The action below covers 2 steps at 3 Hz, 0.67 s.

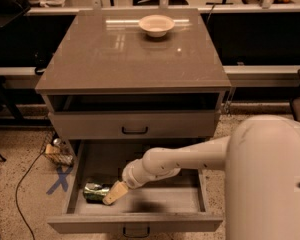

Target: Pick green can from middle drawer and place on counter

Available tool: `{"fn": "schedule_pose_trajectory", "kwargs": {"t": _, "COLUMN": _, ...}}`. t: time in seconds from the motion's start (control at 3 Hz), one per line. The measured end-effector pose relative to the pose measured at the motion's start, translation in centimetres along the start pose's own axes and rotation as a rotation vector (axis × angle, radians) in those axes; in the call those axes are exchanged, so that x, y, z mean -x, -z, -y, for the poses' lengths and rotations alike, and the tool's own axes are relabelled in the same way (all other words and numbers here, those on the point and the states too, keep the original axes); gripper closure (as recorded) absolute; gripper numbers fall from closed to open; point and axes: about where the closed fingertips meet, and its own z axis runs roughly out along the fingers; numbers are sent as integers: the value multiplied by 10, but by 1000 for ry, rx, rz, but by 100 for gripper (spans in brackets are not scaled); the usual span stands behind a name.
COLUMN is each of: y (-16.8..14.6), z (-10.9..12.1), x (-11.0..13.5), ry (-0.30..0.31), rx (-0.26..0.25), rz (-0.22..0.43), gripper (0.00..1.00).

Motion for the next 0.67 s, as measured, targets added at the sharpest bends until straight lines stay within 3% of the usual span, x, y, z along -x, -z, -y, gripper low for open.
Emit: {"fn": "schedule_pose_trajectory", "kwargs": {"t": 0.67, "y": -52, "z": 1, "x": 26, "ry": 90, "rx": -14, "rz": -6, "gripper": 0}}
